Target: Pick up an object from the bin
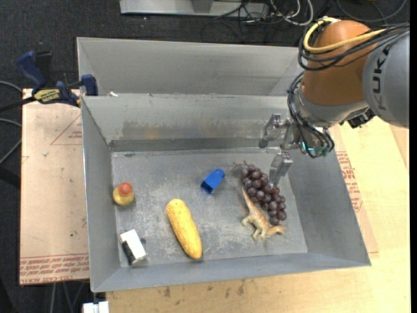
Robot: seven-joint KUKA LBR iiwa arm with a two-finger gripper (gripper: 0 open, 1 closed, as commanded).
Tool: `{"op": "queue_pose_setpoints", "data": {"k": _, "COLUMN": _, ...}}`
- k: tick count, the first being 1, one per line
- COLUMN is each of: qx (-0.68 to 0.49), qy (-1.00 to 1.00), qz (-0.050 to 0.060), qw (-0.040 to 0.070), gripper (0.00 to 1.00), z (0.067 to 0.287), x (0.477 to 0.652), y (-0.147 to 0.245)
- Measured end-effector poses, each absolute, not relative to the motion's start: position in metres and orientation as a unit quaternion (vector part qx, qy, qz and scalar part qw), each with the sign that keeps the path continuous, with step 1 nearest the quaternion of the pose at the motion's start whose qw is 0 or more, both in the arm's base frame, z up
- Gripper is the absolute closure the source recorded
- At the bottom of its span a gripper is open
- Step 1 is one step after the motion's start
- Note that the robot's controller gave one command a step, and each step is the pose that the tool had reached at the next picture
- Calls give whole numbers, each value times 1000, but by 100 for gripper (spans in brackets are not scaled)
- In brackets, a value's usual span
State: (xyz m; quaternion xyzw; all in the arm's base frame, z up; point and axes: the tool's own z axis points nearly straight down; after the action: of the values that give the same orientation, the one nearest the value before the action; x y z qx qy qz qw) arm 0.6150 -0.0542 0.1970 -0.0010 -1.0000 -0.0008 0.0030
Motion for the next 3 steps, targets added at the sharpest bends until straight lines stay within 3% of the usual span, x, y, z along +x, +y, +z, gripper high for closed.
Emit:
{"op": "queue_pose_setpoints", "data": {"k": 1, "qx": 0, "qy": -1000, "qz": 0, "qw": -1, "gripper": 0, "z": 202, "x": 616, "y": -54}}
{"op": "queue_pose_setpoints", "data": {"k": 2, "qx": 31, "qy": -1000, "qz": 0, "qw": -5, "gripper": 0, "z": 172, "x": 609, "y": -58}}
{"op": "queue_pose_setpoints", "data": {"k": 3, "qx": 121, "qy": -993, "qz": 0, "qw": -4, "gripper": 0, "z": 111, "x": 588, "y": -62}}
